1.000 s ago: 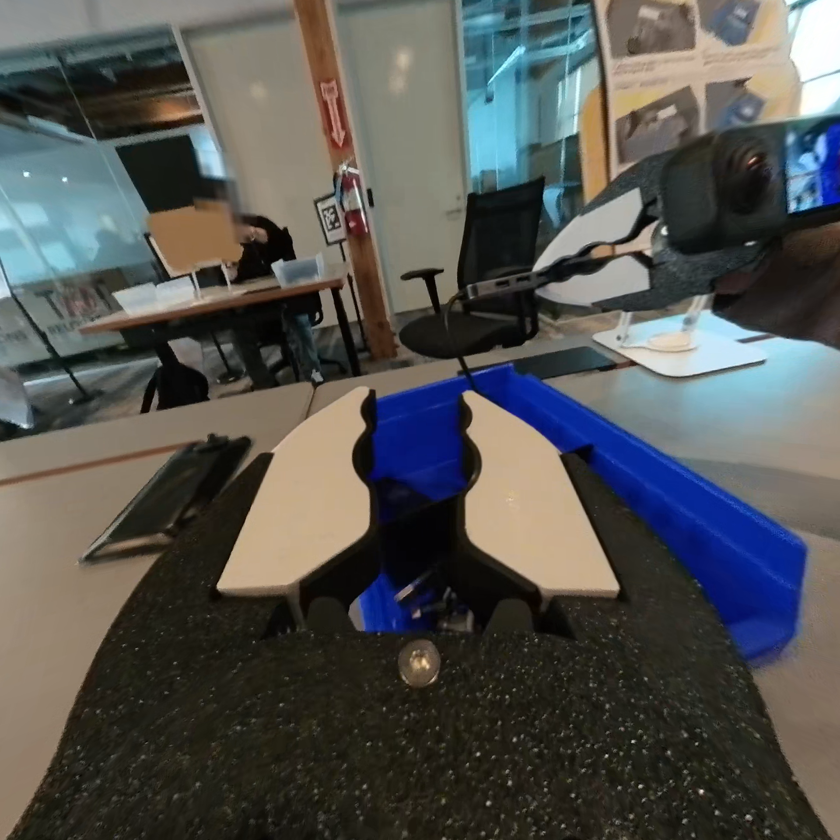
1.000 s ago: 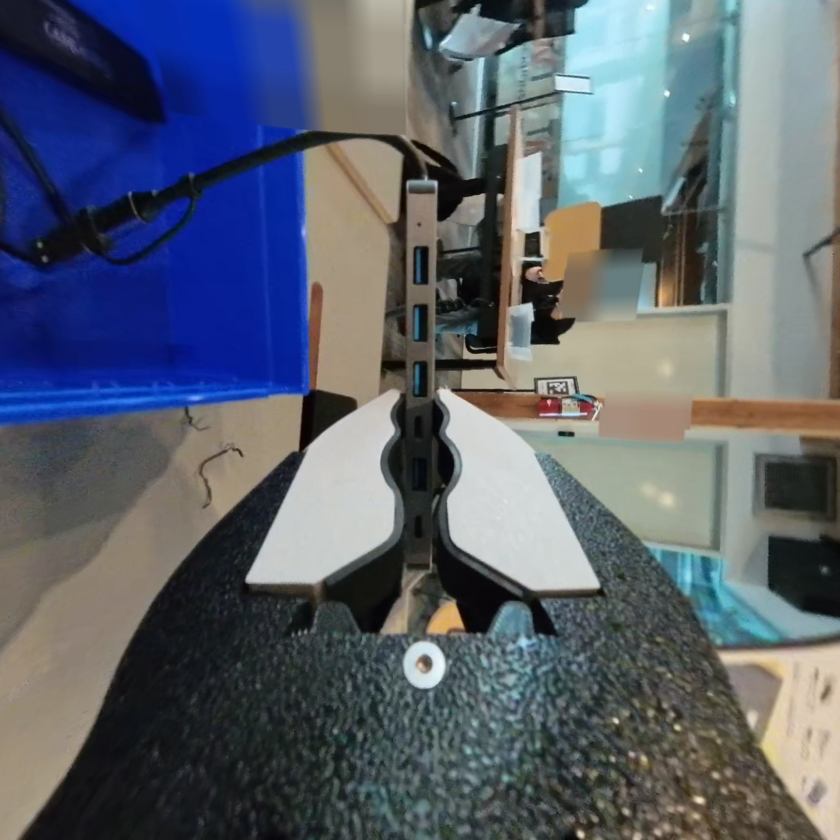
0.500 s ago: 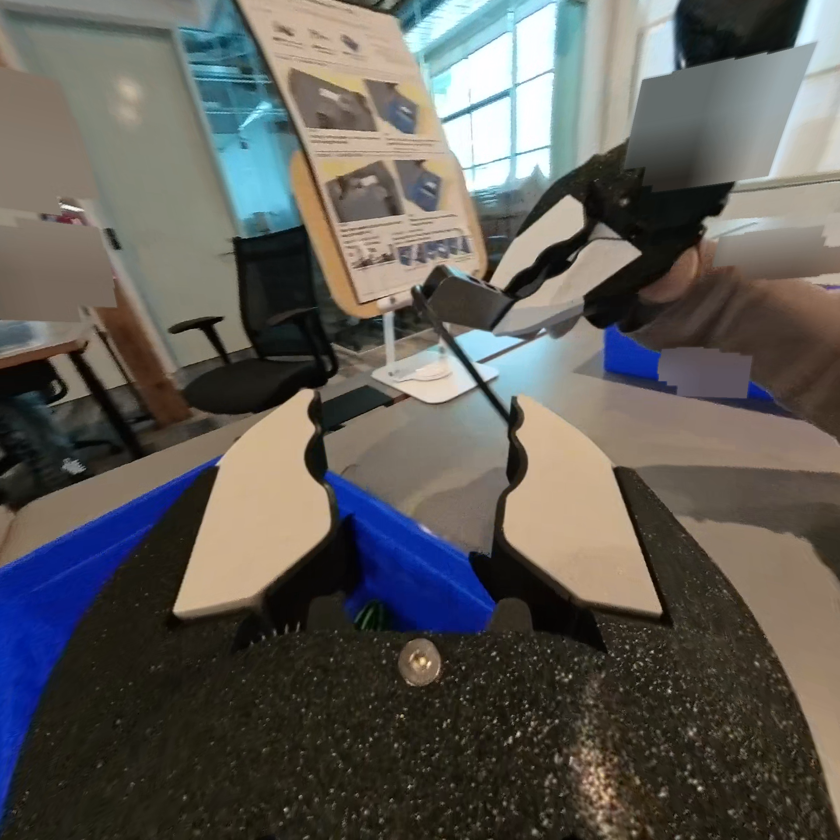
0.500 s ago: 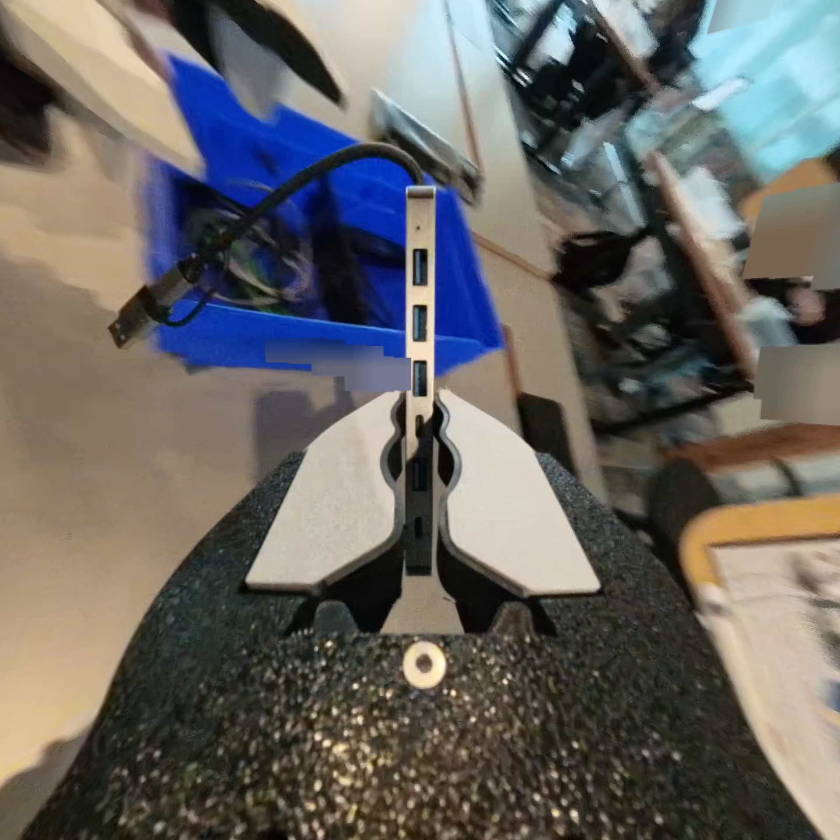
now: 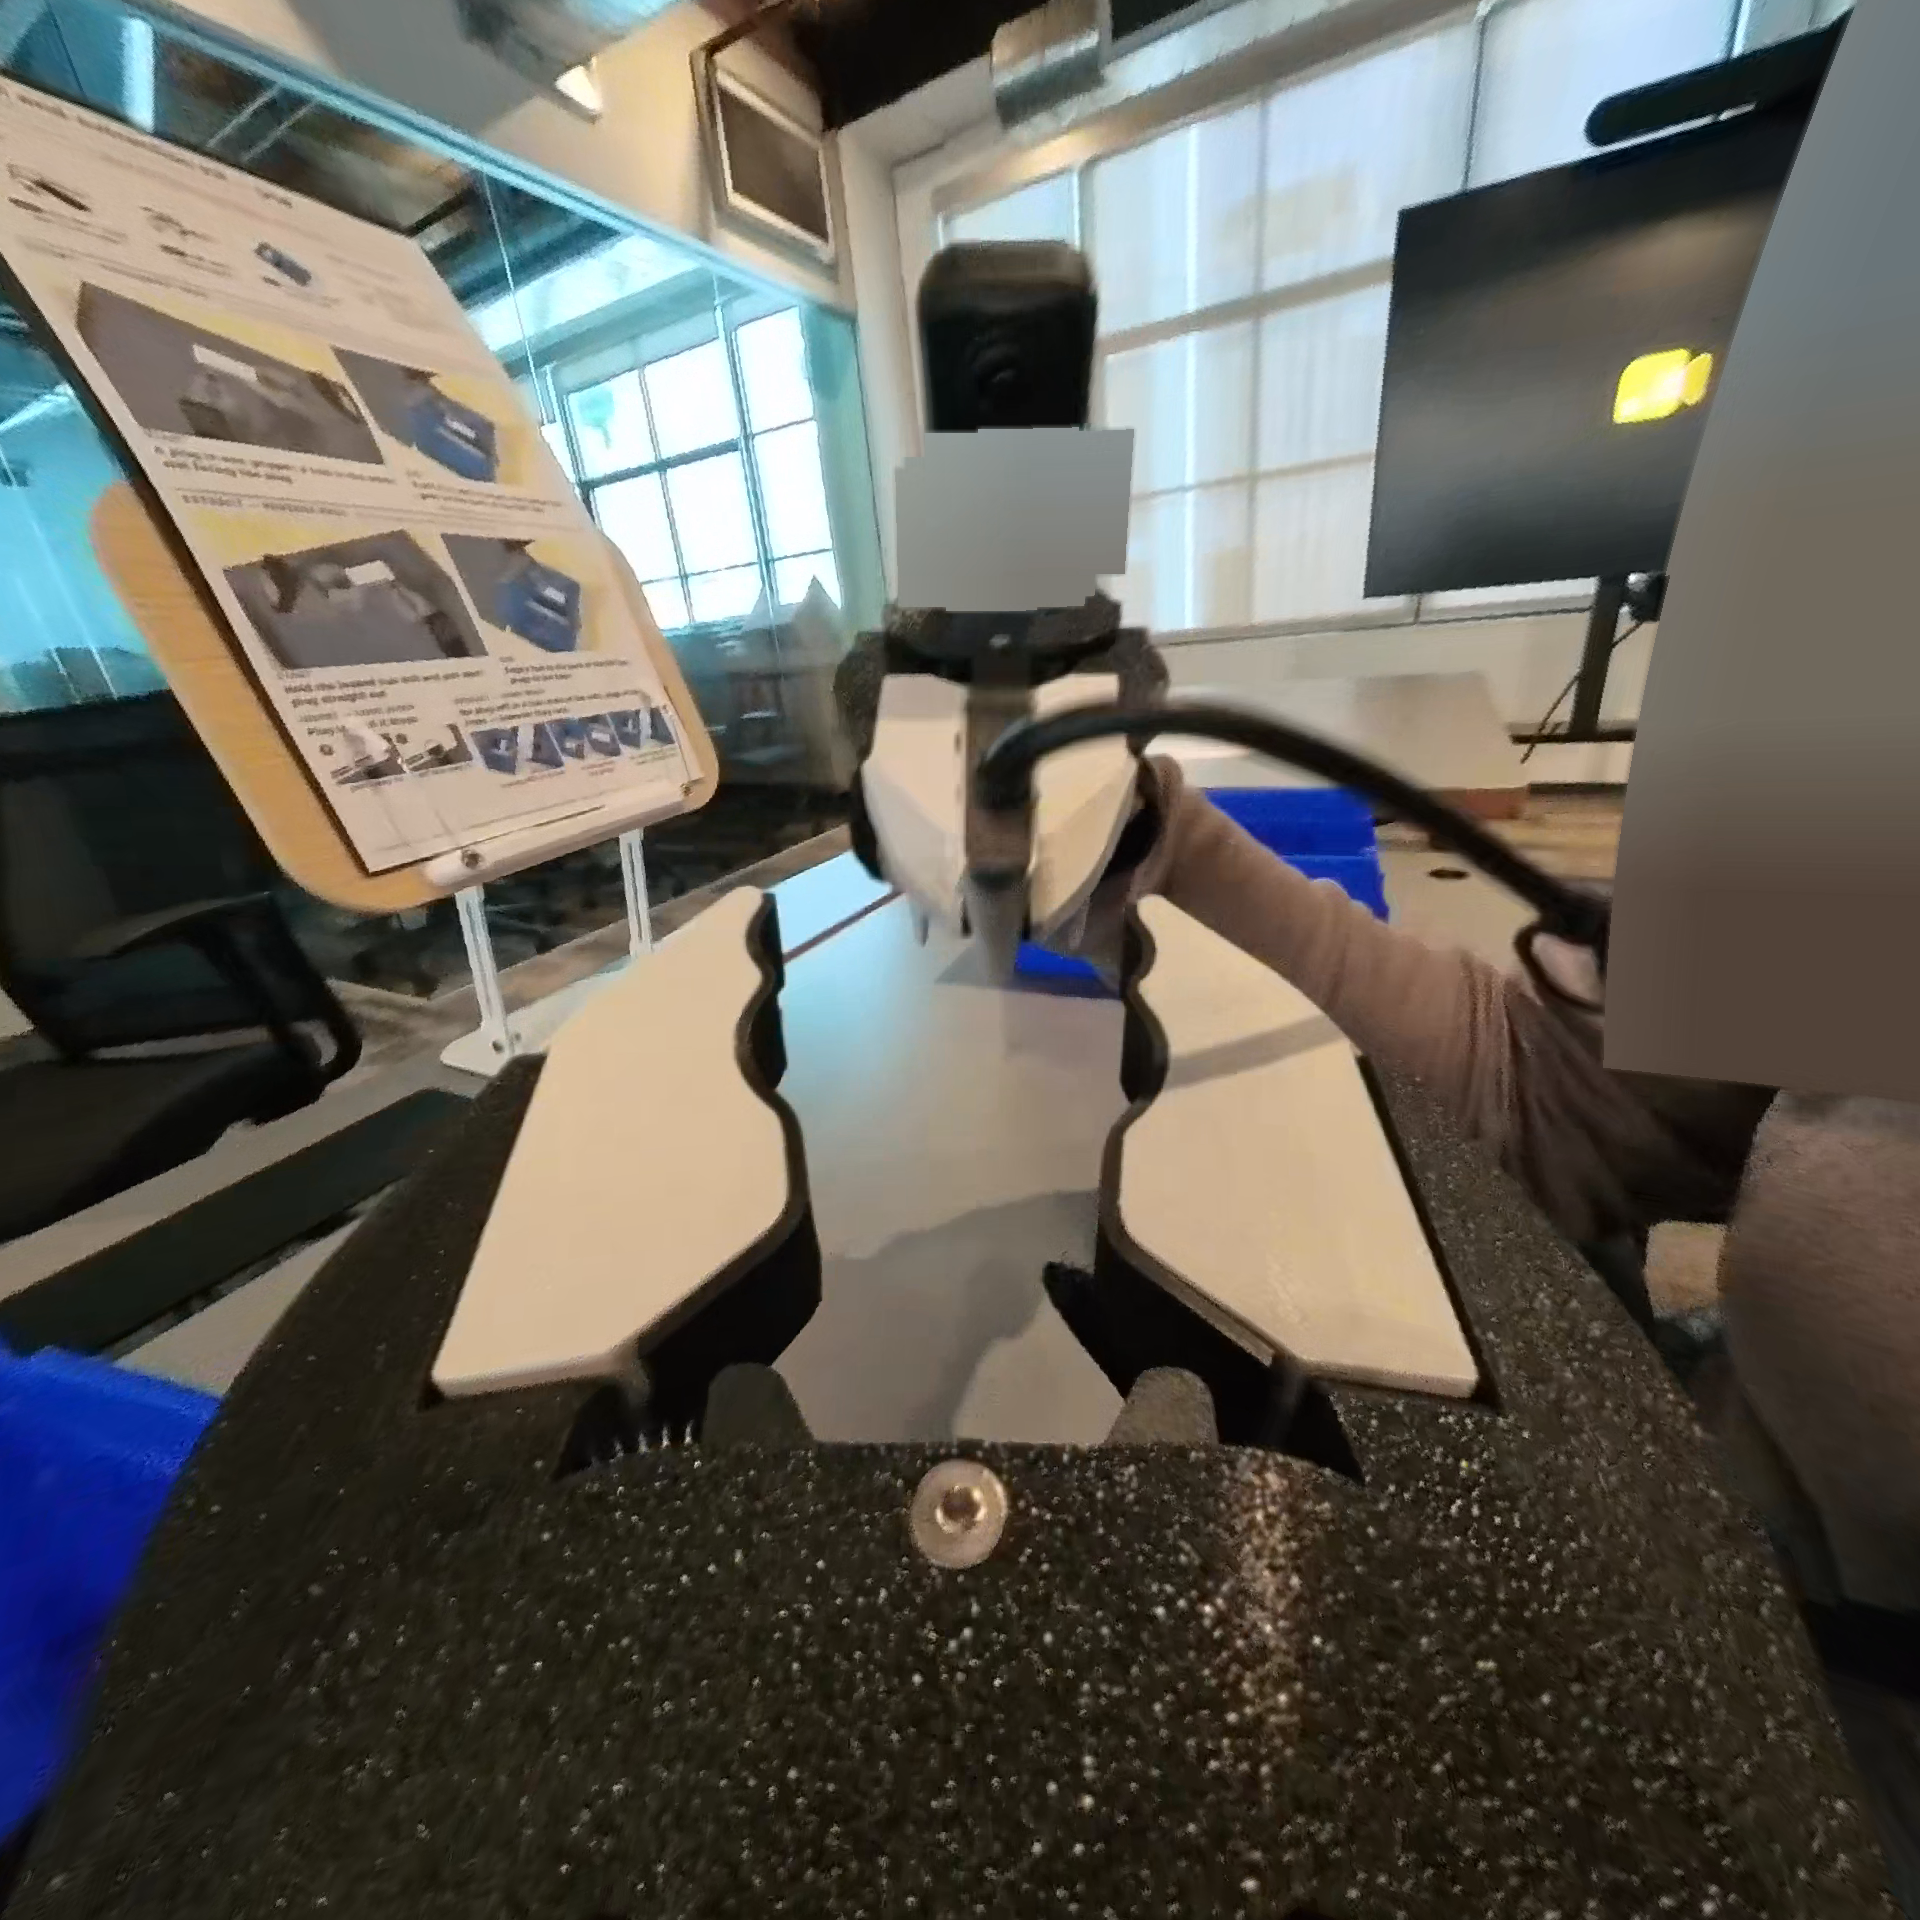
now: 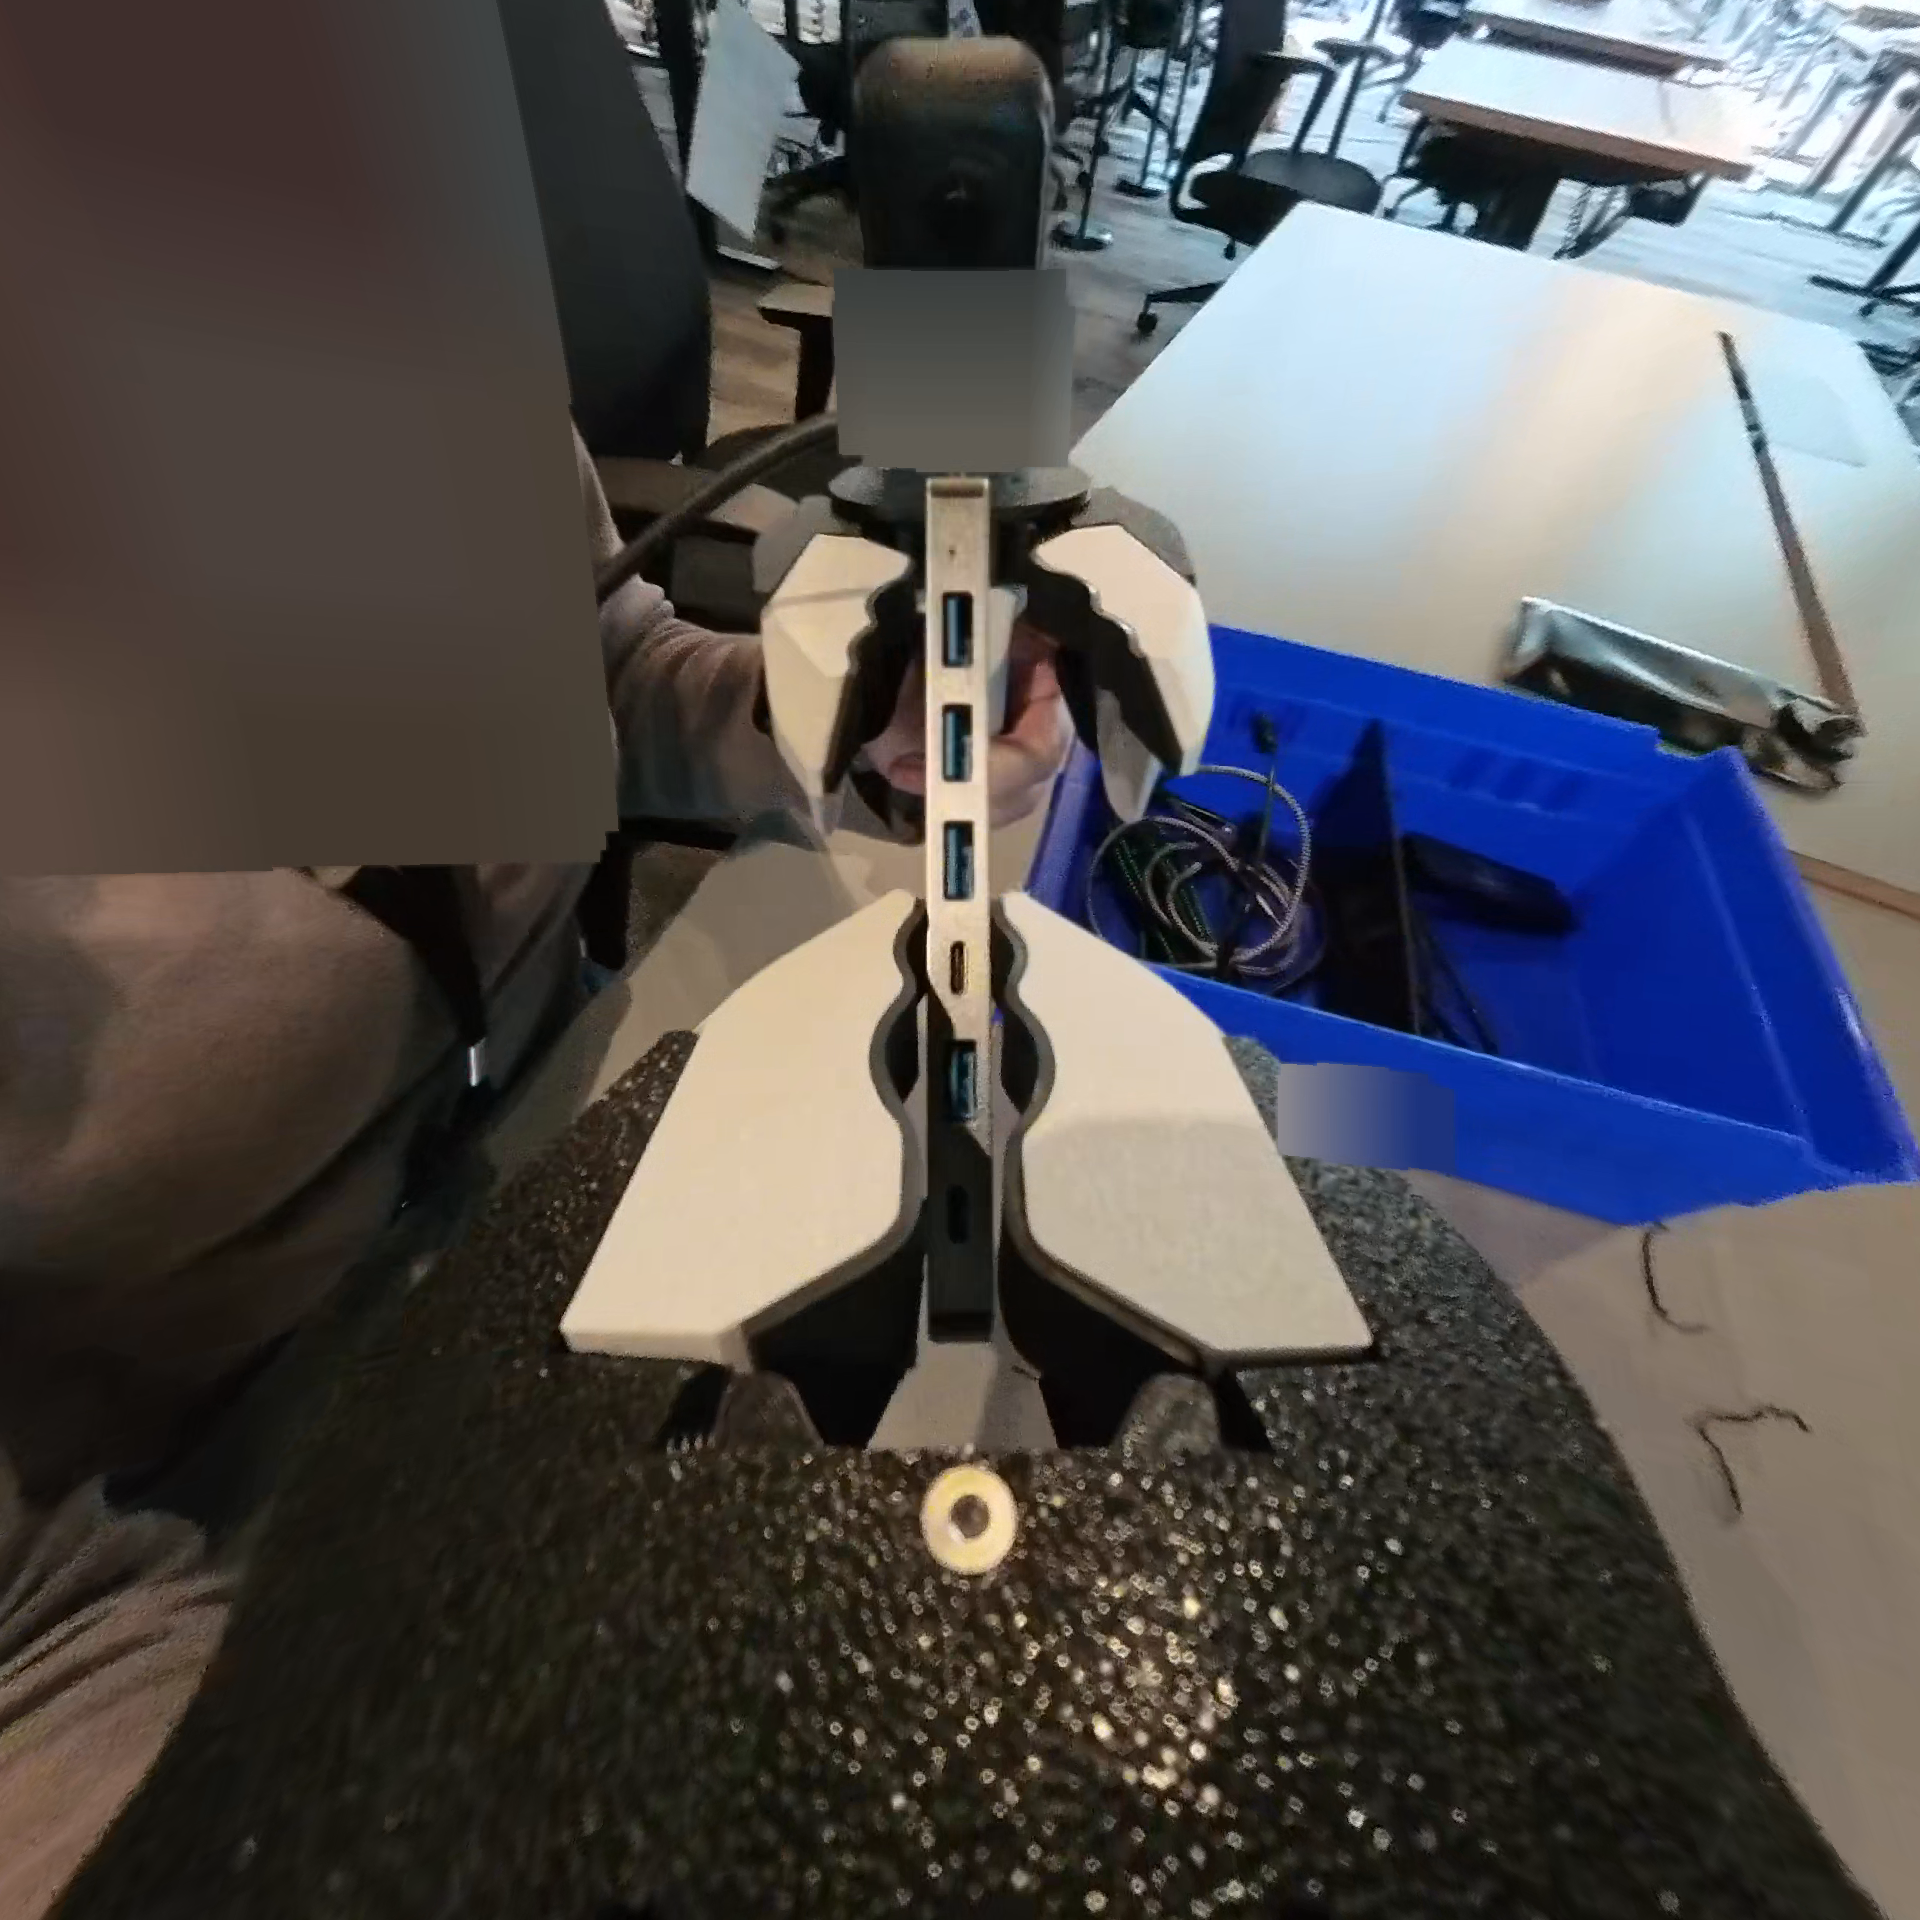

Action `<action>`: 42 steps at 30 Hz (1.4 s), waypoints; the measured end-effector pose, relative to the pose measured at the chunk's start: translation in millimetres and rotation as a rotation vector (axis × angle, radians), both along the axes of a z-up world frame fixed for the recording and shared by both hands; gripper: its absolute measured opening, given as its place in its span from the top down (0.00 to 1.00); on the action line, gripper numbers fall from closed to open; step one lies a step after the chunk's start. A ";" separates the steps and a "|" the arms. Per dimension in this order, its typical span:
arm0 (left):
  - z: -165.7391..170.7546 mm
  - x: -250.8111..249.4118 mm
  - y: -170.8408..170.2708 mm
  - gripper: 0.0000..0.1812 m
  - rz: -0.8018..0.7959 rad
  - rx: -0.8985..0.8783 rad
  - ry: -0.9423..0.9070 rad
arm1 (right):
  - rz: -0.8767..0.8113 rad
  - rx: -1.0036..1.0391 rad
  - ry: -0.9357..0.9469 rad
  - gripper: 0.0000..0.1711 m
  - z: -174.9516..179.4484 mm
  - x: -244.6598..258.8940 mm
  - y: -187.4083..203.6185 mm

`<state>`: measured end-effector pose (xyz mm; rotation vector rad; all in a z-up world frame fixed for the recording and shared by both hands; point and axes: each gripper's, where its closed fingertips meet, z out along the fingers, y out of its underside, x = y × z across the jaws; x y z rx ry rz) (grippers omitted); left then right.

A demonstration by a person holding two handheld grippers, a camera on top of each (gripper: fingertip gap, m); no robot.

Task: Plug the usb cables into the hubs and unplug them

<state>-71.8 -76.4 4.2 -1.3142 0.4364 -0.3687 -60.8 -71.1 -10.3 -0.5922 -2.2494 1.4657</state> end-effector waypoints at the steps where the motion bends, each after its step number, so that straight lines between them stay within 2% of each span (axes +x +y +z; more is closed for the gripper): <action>1: 1.9 1.6 -1.5 0.68 -0.004 0.019 0.003 | 0.008 0.006 -0.012 0.94 -2.0 -2.9 -2.6; 9: 3.6 -0.2 -2.6 0.86 0.072 0.102 0.062 | 0.035 0.020 -0.007 0.94 -8.2 -10.3 -12.9; 12: 1.7 -3.2 -0.8 0.85 0.080 0.092 0.054 | 0.034 -0.001 -0.003 0.94 -7.7 -11.5 -10.2; 16: -1.5 -4.5 1.1 0.78 0.048 0.059 0.025 | 0.038 -0.038 0.023 0.94 -2.4 -10.8 -7.0; 18: -2.2 -5.8 1.9 0.78 0.041 0.048 0.004 | 0.036 -0.044 0.035 0.94 -0.8 -10.2 -5.8; 29: -3.9 -4.3 0.9 0.92 0.053 0.083 0.041 | 0.026 -0.052 0.051 0.94 -3.0 -11.7 -2.0; 33: -4.3 -6.0 2.4 0.94 0.070 0.072 0.034 | -0.002 -0.051 0.082 0.93 -2.4 -16.6 2.0; 34: -4.9 -7.8 3.0 0.94 0.085 0.073 0.042 | -0.020 -0.048 0.106 0.91 -1.2 -18.9 4.0; 35: -6.3 -8.6 3.3 0.94 0.093 0.070 0.057 | -0.032 -0.054 0.132 0.85 1.5 -20.2 5.3; 39: -8.2 -13.6 5.4 0.94 0.134 0.059 0.080 | -0.086 -0.116 0.158 0.57 11.9 -23.8 13.7; 42: -5.4 -13.7 3.6 0.94 0.127 0.072 0.066 | -0.133 -0.113 0.124 0.46 7.3 -27.4 21.6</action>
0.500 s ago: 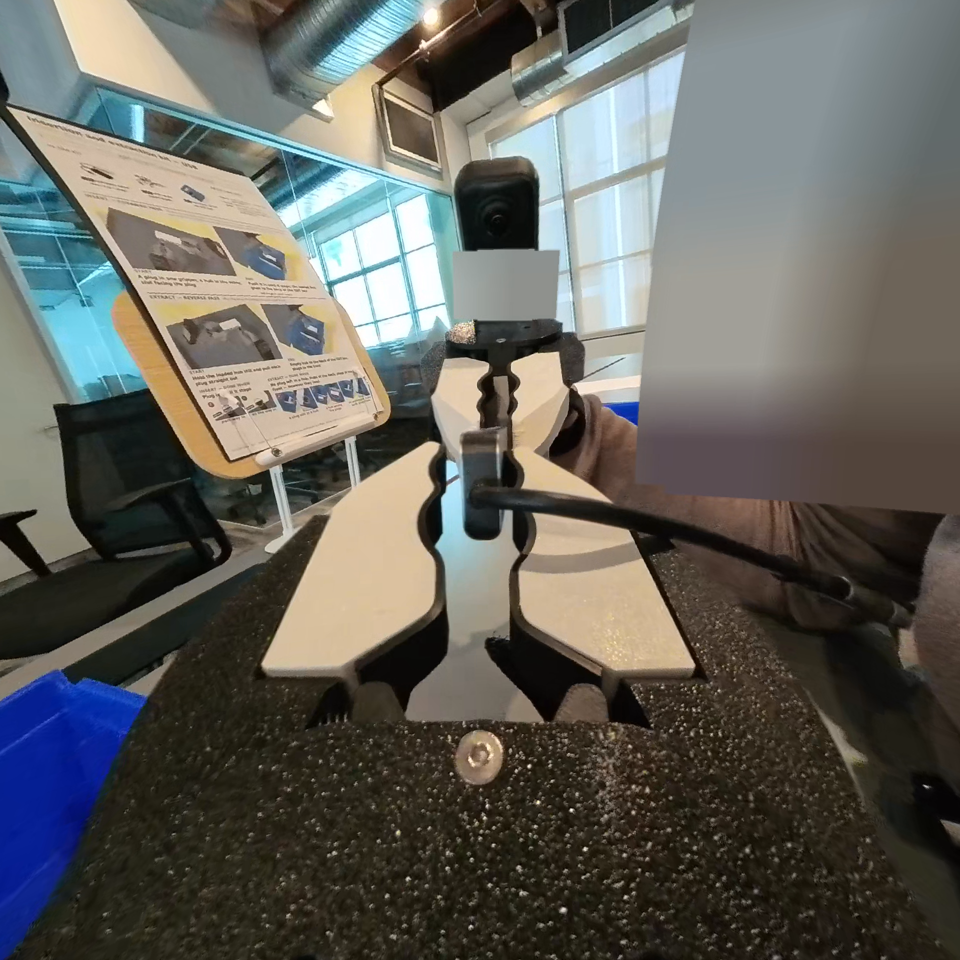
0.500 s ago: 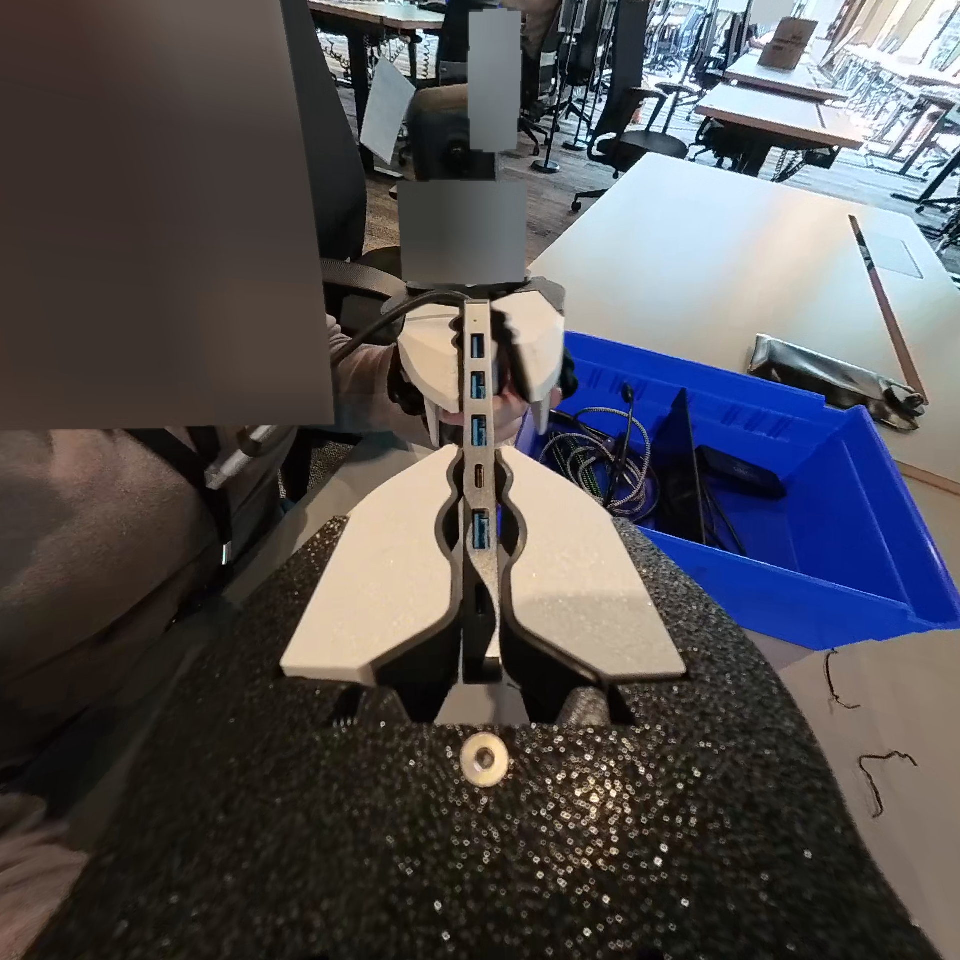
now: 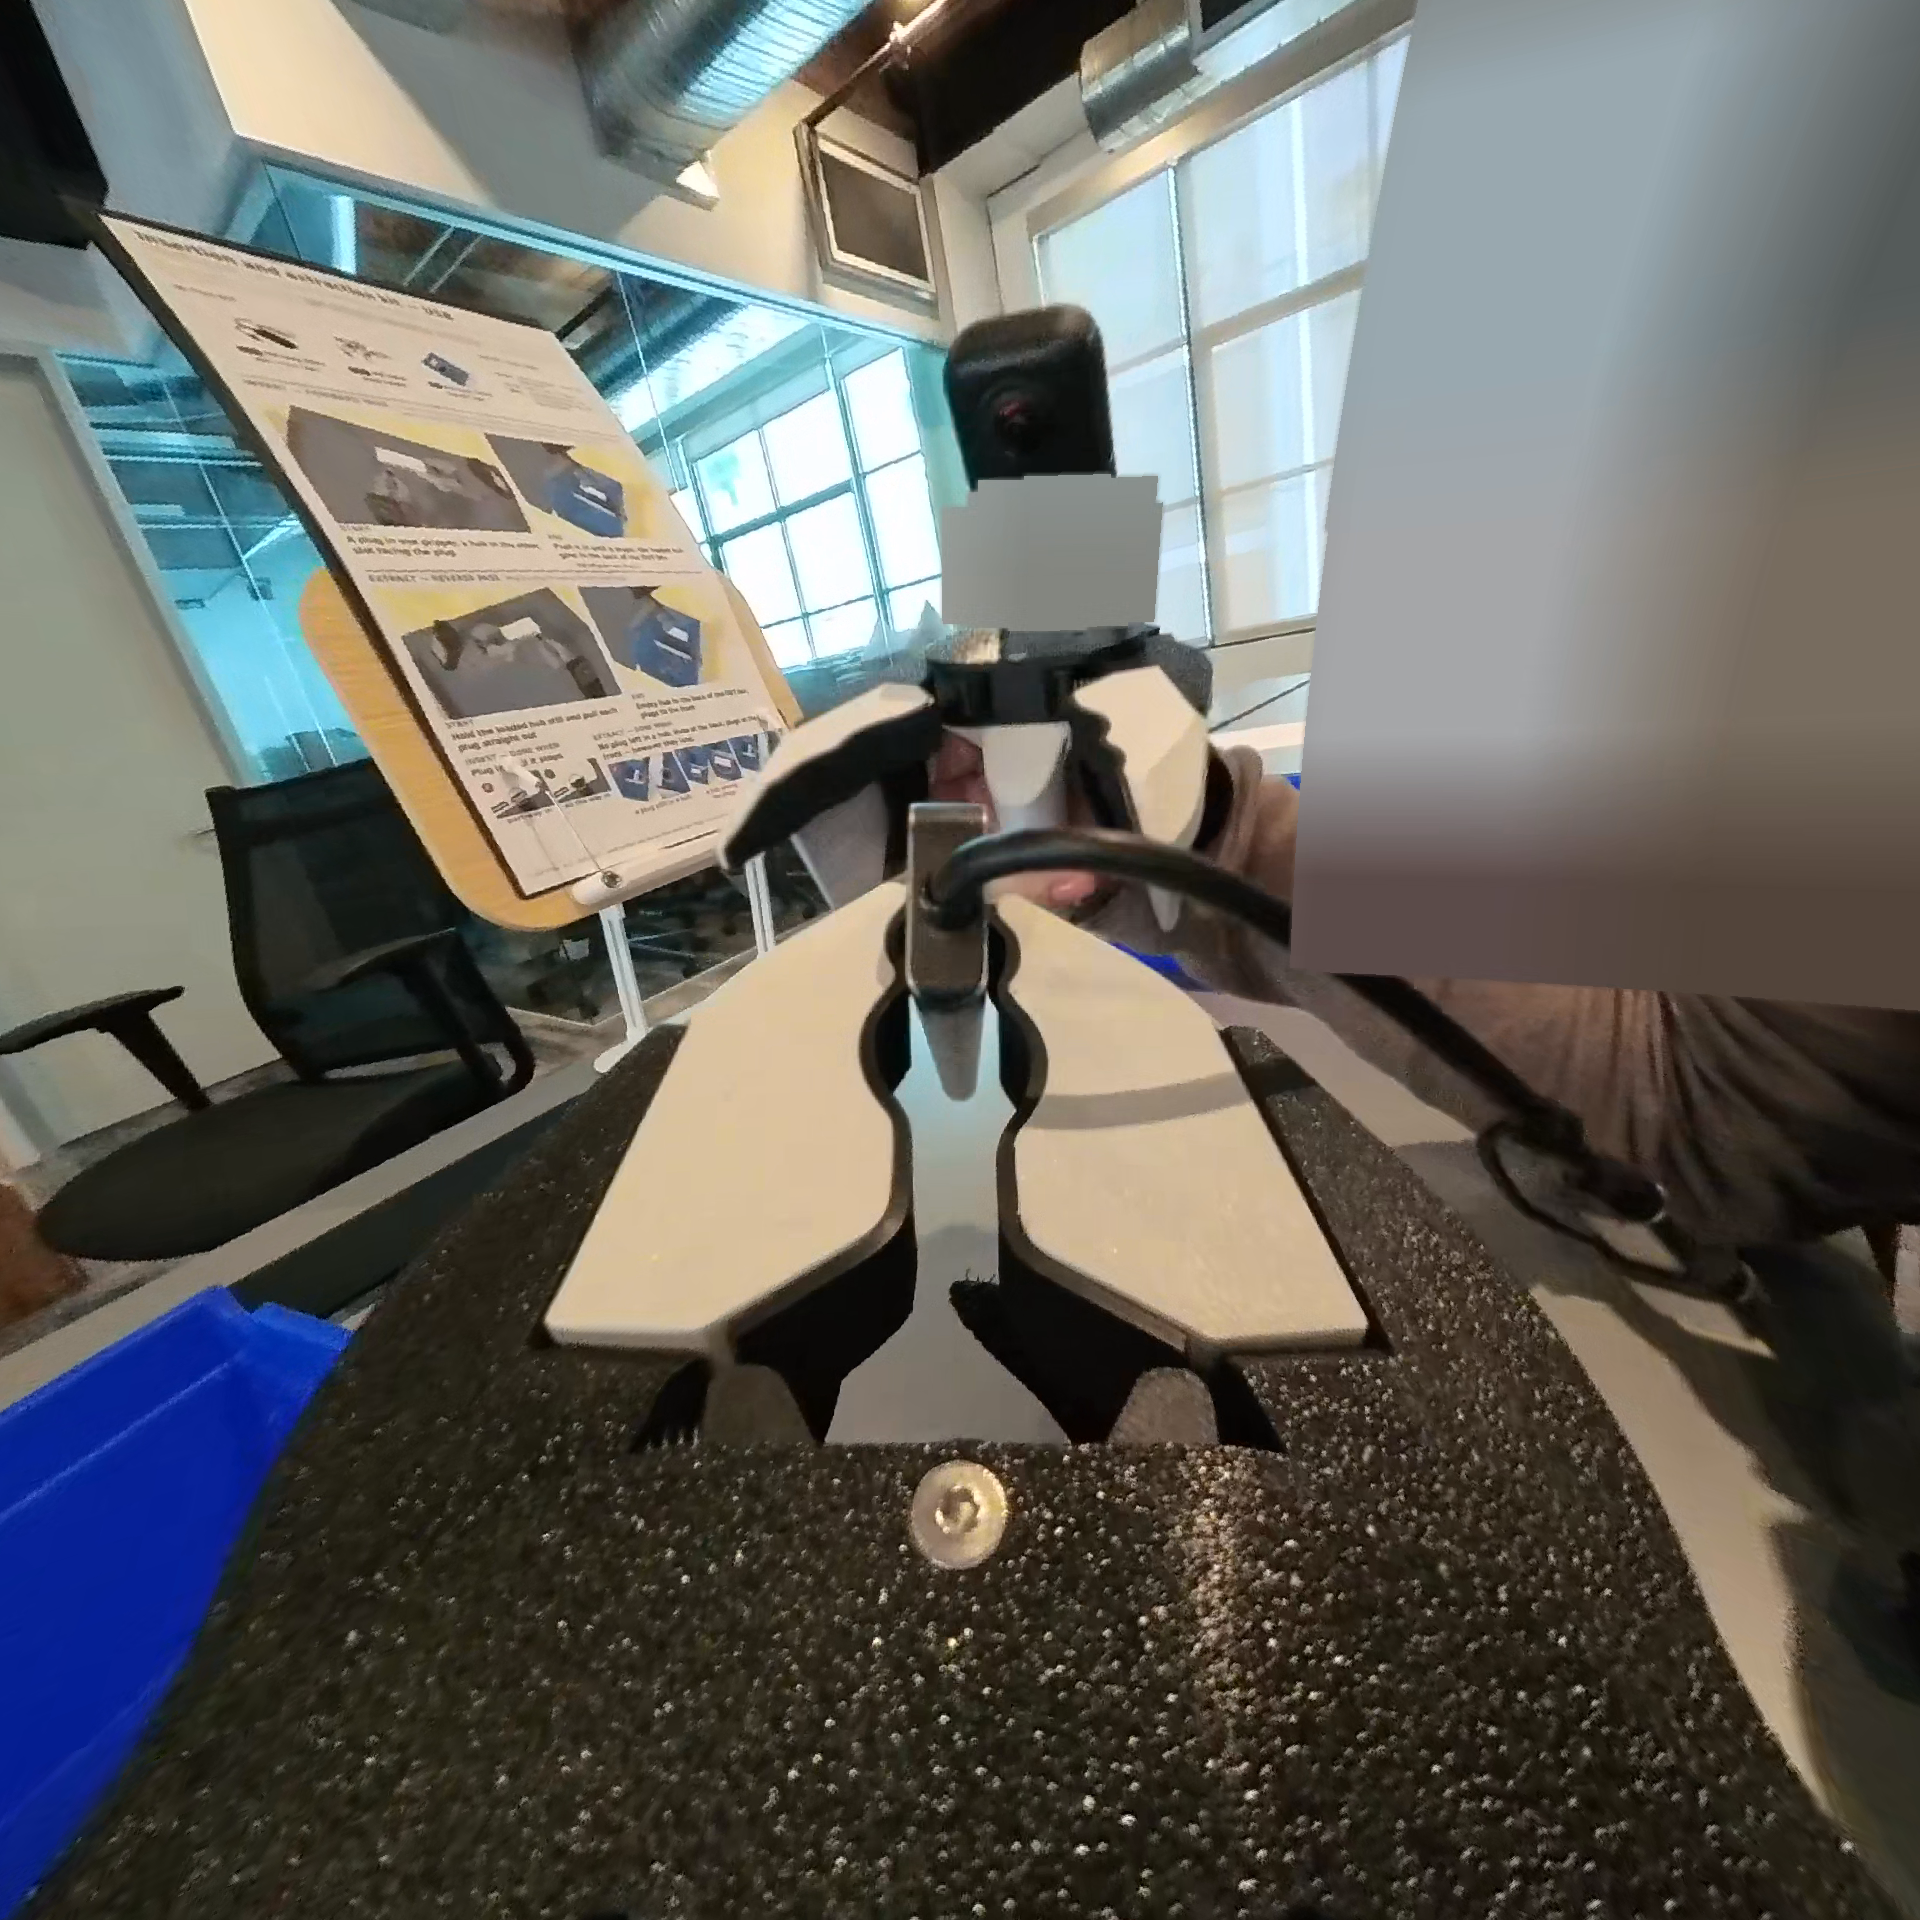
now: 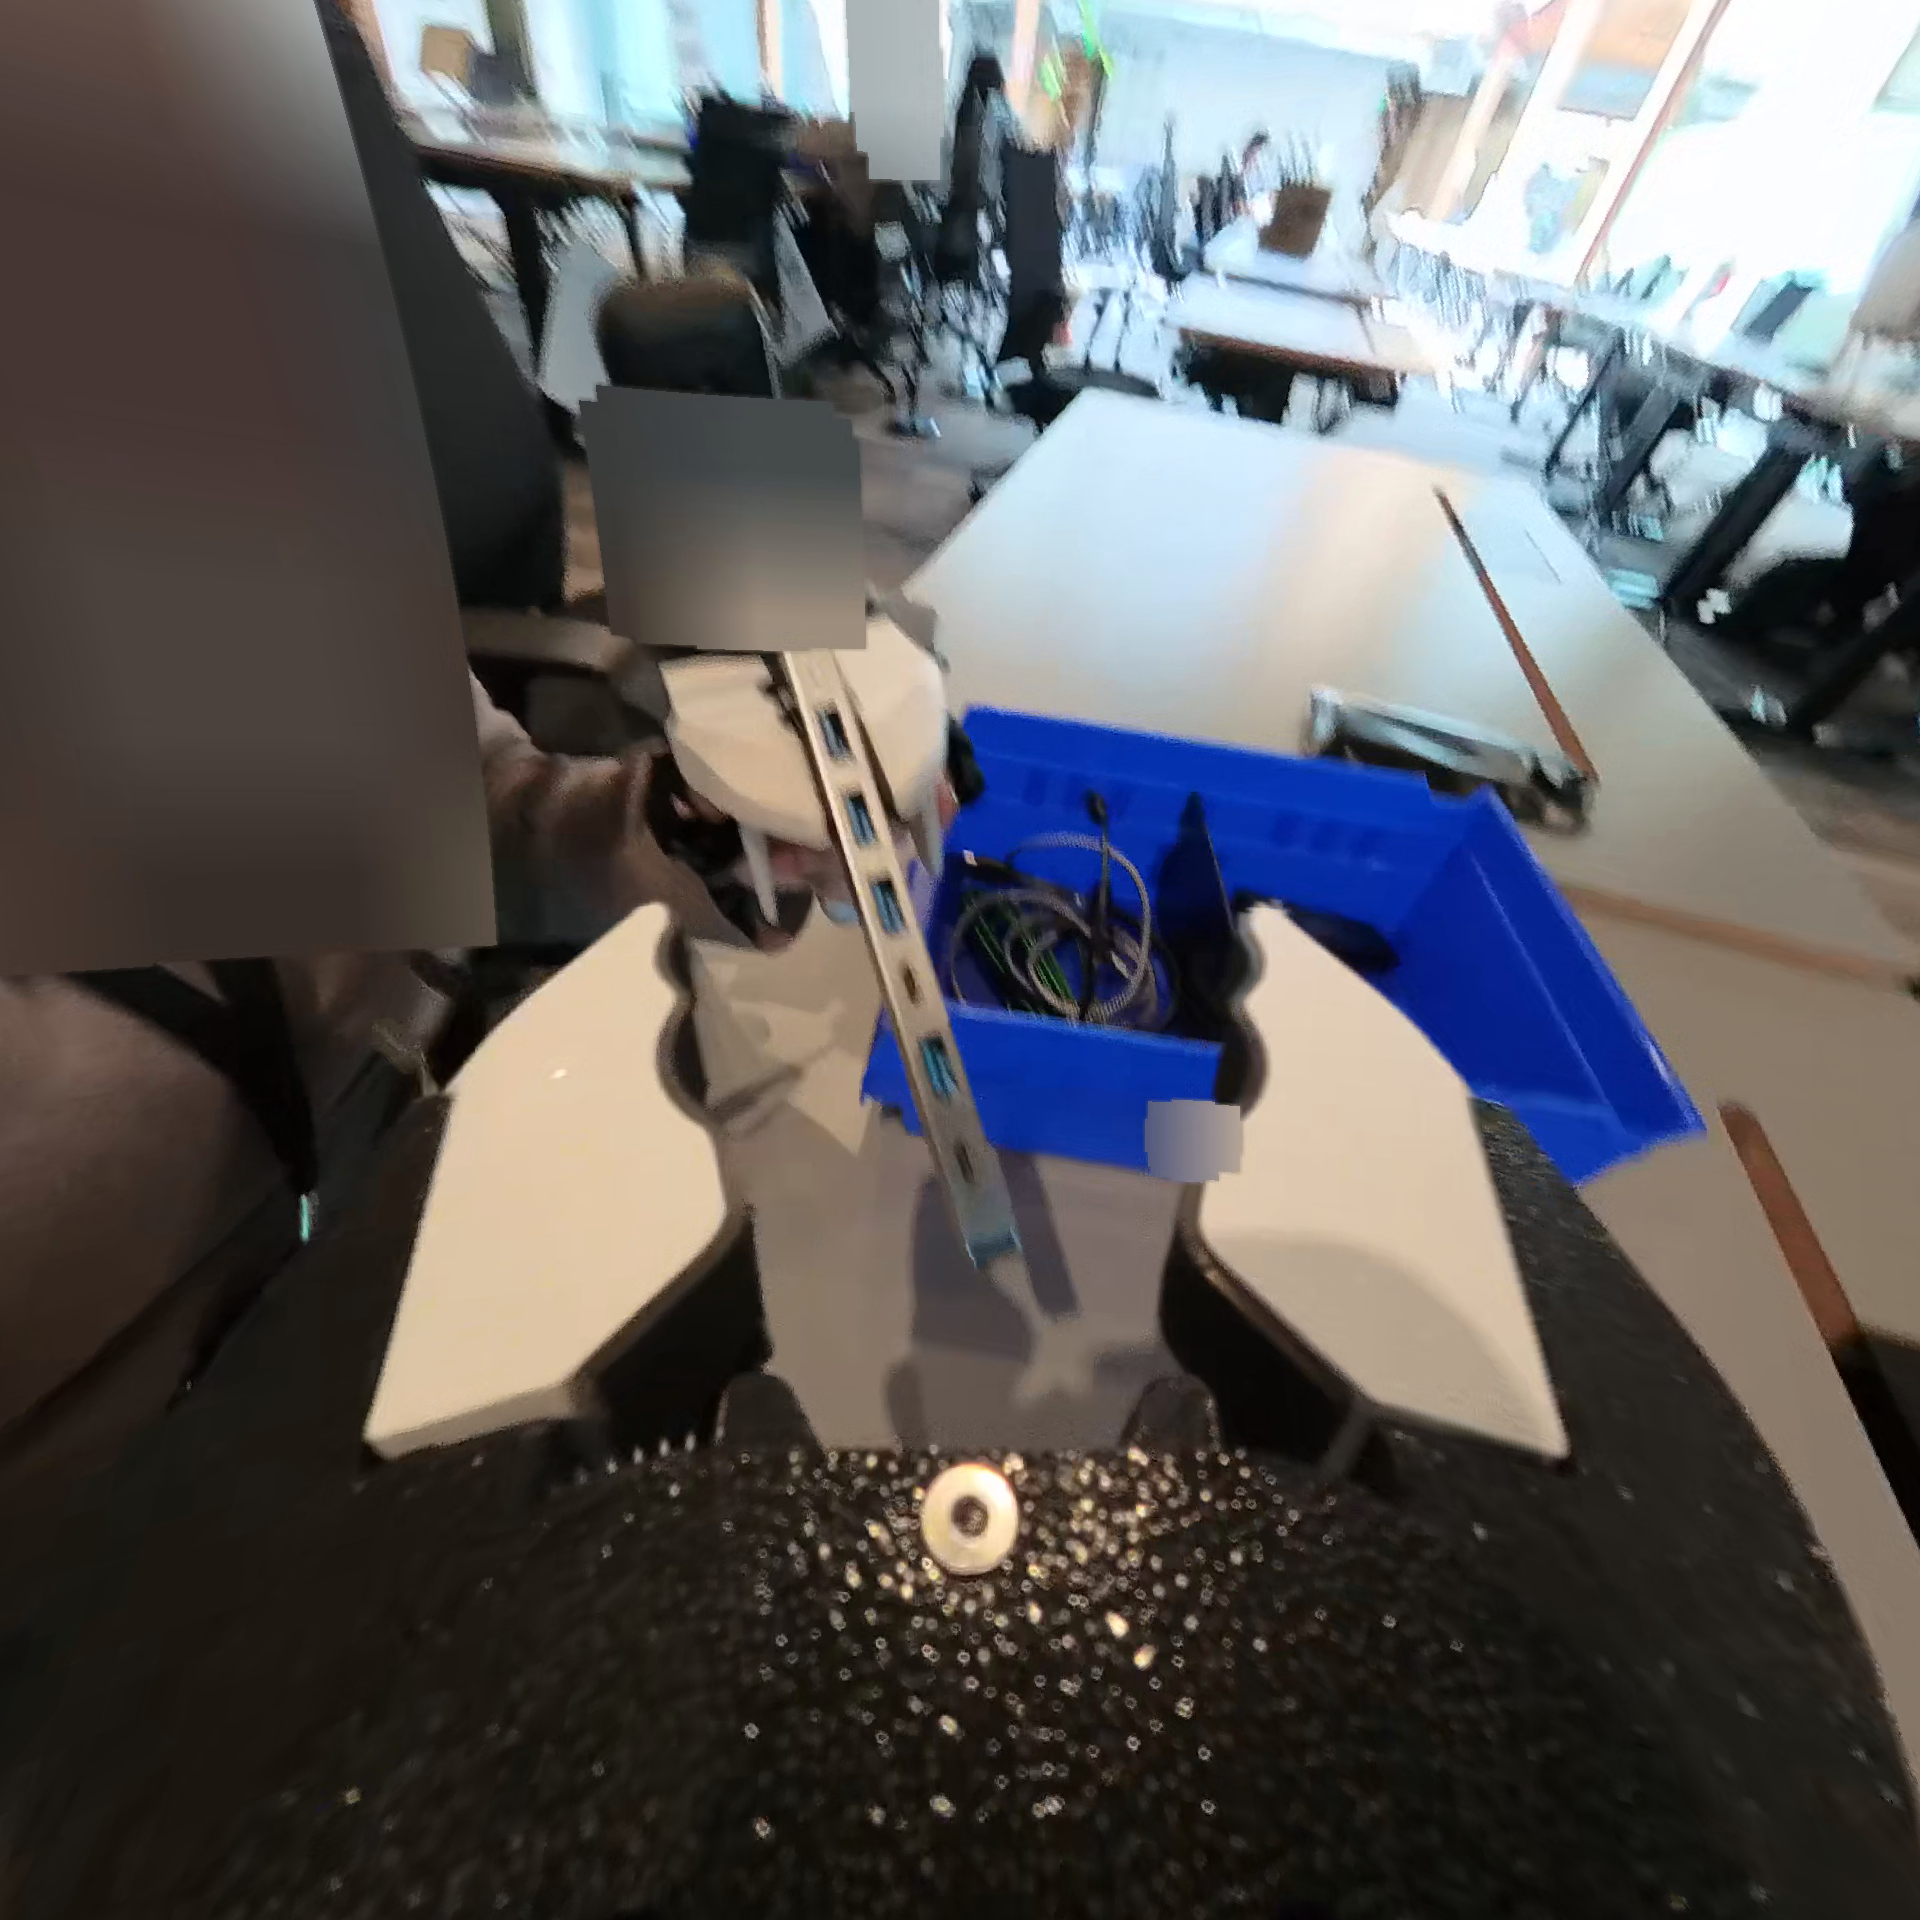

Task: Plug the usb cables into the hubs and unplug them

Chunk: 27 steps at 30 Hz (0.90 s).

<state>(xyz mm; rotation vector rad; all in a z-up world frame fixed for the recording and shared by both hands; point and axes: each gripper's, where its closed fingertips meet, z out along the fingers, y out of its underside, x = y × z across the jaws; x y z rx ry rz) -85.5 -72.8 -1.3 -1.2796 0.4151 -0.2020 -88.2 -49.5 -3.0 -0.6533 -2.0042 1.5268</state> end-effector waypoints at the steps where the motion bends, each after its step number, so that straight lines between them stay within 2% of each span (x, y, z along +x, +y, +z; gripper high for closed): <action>1: 0.6 0.0 -0.6 0.94 -0.004 0.001 -0.004 | -0.007 0.011 -0.017 0.42 -3.8 -0.5 1.4; 4: 1.1 -1.0 -1.1 0.94 -0.005 0.005 -0.006 | -0.009 0.064 -0.079 0.44 -17.7 0.0 1.7; 6: 0.9 -1.8 -1.1 0.94 -0.007 0.004 -0.008 | 0.016 0.102 -0.133 0.52 -27.9 3.2 -2.1; 9: -0.3 -0.9 -0.7 0.94 -0.039 -0.017 -0.035 | 0.036 0.144 -0.221 0.59 -43.3 3.4 -8.5; 14: 3.3 2.2 -4.3 0.94 -0.095 -0.001 -0.078 | 0.032 0.245 -0.262 0.79 -63.0 -5.0 -12.9; 16: 3.5 0.6 -4.9 0.94 -0.080 0.007 -0.066 | 0.058 0.266 -0.253 0.93 -64.6 -2.9 -15.7; 20: 5.4 -1.1 -7.7 0.92 -0.072 0.018 -0.057 | 0.050 0.287 -0.221 0.94 -60.5 -3.1 -16.0; 24: -1.1 -1.3 -5.7 0.75 -0.100 -0.069 -0.050 | 0.029 0.284 -0.172 0.94 -52.2 -3.8 -13.2; 27: -5.4 -4.0 -3.1 0.74 -0.082 -0.097 -0.039 | 0.062 0.244 -0.152 0.94 -44.5 0.7 -16.7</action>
